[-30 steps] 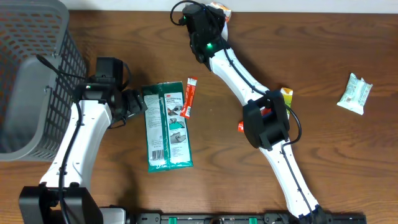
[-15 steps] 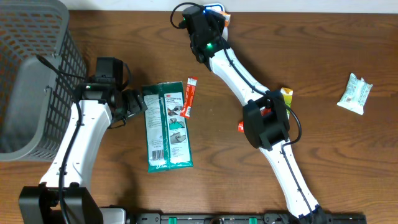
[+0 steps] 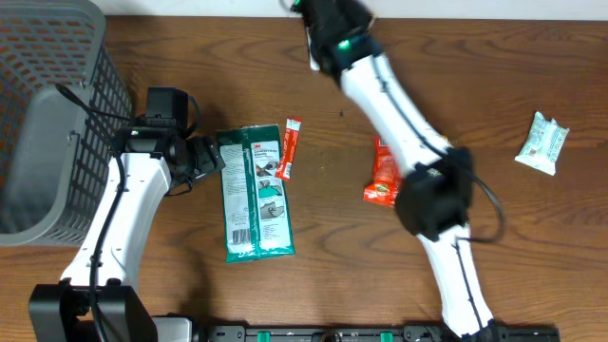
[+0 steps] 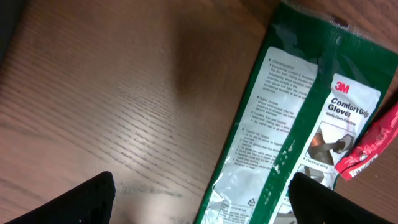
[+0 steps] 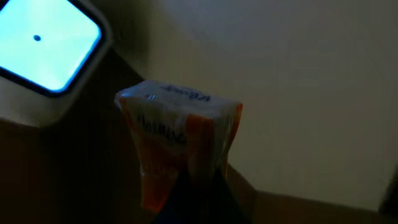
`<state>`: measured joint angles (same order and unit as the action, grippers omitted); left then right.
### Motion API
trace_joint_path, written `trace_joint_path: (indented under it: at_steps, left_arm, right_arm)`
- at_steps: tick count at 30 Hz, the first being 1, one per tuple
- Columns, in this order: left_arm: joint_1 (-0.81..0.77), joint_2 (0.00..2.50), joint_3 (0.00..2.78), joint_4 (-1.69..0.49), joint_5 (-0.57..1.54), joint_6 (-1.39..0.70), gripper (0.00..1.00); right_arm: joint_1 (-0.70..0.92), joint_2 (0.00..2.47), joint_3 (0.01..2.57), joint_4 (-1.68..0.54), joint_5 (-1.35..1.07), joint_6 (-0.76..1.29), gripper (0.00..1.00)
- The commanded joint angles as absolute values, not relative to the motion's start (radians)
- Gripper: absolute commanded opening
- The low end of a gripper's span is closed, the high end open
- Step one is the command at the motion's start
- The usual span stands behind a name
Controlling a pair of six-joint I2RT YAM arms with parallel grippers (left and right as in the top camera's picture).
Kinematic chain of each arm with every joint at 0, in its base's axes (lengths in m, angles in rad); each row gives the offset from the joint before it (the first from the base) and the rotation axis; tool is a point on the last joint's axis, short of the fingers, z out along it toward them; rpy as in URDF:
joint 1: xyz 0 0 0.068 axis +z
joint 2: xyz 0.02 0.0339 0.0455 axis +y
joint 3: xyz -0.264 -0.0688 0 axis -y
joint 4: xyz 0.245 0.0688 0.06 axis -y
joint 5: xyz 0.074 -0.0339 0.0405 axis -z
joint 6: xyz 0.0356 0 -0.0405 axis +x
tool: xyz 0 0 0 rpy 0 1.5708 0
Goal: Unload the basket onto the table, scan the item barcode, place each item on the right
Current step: 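Hold the Kleenex pack under the white scanner with the right gripper, then carry the Kleenex pack toward the table's right side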
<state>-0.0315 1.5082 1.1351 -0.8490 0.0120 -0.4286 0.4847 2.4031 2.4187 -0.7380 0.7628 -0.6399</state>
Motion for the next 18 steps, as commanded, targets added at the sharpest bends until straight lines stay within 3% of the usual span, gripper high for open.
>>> trace_joint_path:
  at_steps: [1, 7, 12, 18]
  left_arm:
    - [-0.029, 1.507, 1.143, -0.852, -0.001, -0.419, 0.9]
    - [-0.029, 1.507, 1.143, -0.852, -0.001, -0.419, 0.9]
    - [-0.029, 1.507, 1.143, -0.852, -0.001, -0.419, 0.9]
    - [-0.029, 1.507, 1.143, -0.852, -0.001, -0.419, 0.9]
  right_arm:
    - [0.432, 2.231, 2.433, -0.861, 0.654, -0.422, 0.01]
    - [0.233, 2.118, 2.433, -1.198, 0.317, -0.107, 0.01]
    - [0.043, 2.138, 2.42, -1.377, 0.177, -0.075, 0.01]
    - [-0.152, 2.146, 2.252, -1.407, 0.092, -0.075, 0.01]
